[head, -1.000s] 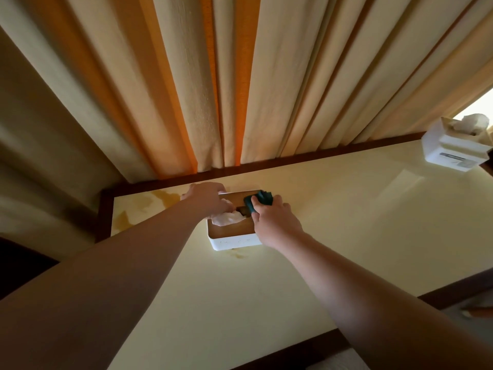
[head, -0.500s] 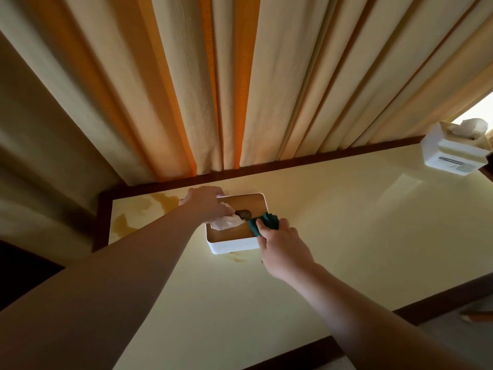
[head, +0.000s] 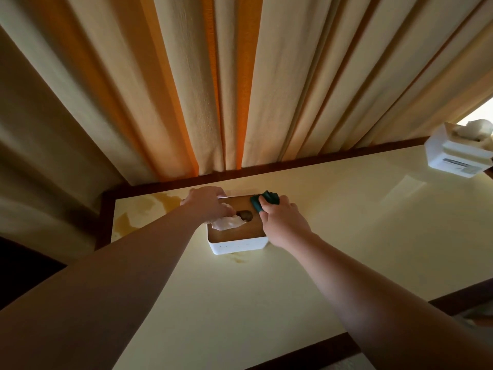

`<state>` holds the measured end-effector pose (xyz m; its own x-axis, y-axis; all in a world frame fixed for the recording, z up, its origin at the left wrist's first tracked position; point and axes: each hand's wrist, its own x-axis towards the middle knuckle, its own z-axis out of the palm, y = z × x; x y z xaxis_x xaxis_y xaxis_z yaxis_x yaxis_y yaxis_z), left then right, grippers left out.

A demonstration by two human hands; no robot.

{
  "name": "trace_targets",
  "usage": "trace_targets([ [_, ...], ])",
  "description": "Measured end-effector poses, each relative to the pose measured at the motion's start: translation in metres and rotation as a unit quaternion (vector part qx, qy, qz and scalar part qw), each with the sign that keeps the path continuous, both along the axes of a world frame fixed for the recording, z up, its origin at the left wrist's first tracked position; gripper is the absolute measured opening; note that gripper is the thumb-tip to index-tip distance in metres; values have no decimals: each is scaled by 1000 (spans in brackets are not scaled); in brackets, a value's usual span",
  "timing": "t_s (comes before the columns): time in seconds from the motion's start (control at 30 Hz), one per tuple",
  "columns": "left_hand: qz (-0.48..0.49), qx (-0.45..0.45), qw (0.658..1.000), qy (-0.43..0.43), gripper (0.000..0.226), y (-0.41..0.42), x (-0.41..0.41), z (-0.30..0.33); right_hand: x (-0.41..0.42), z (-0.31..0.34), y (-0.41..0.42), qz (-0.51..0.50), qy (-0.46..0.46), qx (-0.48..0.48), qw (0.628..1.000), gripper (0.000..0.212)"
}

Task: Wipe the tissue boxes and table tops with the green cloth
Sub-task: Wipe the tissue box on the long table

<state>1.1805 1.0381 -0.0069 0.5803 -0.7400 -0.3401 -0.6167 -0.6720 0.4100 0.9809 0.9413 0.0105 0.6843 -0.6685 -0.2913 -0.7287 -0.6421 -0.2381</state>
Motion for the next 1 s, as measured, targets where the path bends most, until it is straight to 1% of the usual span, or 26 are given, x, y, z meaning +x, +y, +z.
trace_targets([
  [0.17,-6,2,1000,-5,57,0,0,0,-34,-2,36,-2,-12,26,1000,50],
  [0.27,-3,2,1000,-6,58,0,-1,1,-38,-2,45,0,-12,24,1000,50],
  [0.37,-6,-4,1000,-6,57,0,-1,0,-20,0,37,0,-24,0,1000,49],
  [0.53,-21,-10,1000,-15,53,0,1,-2,26,2,17,23,7,-43,999,51],
  [0.63,-30,0,999,-18,51,-1,4,-2,36,3,11,43,7,-53,998,53],
  [0.7,-35,3,999,-17,53,-1,4,-1,31,2,7,40,0,-53,998,53],
  [0.83,-18,-2,1000,-7,58,1,1,0,8,-1,2,-15,-24,-29,999,51],
  [1.0,-7,-2,1000,0,60,0,1,0,-26,-3,25,4,-27,-5,1000,48],
])
